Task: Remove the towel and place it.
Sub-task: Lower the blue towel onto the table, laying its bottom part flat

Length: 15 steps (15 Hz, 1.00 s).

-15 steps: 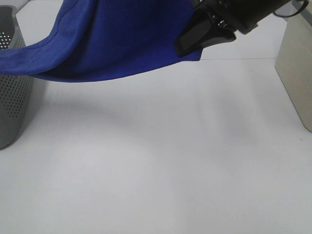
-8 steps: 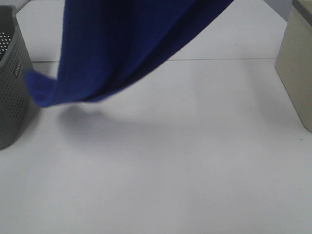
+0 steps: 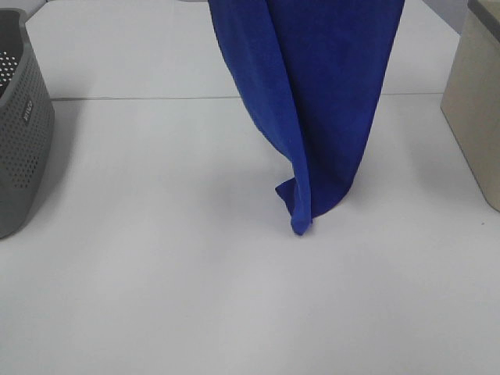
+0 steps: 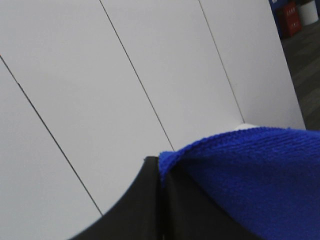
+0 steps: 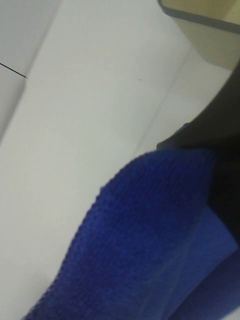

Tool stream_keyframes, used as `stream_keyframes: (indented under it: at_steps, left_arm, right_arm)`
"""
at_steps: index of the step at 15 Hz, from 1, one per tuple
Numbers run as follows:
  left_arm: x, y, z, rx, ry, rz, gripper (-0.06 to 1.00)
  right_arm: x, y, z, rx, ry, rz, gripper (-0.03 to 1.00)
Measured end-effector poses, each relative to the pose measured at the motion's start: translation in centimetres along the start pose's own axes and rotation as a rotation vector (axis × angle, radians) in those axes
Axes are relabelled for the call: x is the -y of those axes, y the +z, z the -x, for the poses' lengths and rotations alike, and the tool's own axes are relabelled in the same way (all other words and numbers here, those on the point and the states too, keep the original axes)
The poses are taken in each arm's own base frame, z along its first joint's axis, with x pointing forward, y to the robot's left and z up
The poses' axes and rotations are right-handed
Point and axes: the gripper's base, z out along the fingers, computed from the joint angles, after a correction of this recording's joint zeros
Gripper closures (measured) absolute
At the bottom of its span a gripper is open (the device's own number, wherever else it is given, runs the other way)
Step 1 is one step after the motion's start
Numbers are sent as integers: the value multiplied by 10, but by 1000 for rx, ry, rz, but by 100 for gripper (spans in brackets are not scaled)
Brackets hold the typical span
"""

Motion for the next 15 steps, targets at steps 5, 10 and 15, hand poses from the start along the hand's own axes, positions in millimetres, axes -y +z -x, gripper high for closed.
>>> stream_keyframes:
  at_steps: [5,10,15]
  left_arm:
    - [-20,33,-23,214,-26,19,94]
    - [-50,70,-63,235,-10,84,94]
    - [-63,129,-79,351,14,149,94]
  right_arm:
    - [8,28,33,354,-55,-118,95]
    - [8,76,49,468,-113,-168,95]
    - [15,125,79,588,-115,-213,95]
